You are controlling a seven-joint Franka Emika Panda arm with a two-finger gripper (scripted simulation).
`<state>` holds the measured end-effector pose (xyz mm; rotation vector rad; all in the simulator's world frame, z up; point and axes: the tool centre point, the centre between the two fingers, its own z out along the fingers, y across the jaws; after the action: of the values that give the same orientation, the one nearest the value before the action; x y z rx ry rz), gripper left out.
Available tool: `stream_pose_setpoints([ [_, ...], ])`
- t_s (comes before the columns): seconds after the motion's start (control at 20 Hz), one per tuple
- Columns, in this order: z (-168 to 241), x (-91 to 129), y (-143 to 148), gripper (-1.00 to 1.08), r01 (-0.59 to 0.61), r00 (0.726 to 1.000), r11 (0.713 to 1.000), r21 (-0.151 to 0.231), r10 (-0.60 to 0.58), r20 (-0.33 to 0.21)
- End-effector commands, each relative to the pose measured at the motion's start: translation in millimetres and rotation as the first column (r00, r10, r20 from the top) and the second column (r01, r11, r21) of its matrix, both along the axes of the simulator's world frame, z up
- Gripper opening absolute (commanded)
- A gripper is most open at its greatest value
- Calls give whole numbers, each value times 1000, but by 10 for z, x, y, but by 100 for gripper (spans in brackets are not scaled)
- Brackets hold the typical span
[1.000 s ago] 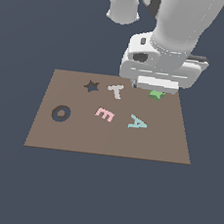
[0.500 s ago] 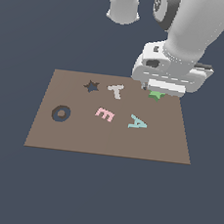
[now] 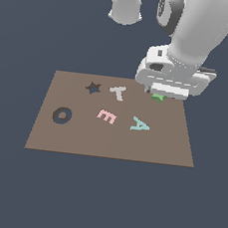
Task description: Insert a designated object into the corresponding slot on a board.
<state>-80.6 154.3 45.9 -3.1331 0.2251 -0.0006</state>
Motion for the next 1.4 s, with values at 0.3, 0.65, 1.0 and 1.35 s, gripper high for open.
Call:
stream_pose_setpoints([
  [0.3,-161,-4,4,-100,2,1000,1000,0,-2,0],
  [0.65,-161,-4,4,-100,2,1000,1000,0,-2,0],
  [1.0,-110,1,4,-100,2,1000,1000,0,-2,0],
  [1.35,-123,47,-39,-100,43,999,999,0,-43,0],
])
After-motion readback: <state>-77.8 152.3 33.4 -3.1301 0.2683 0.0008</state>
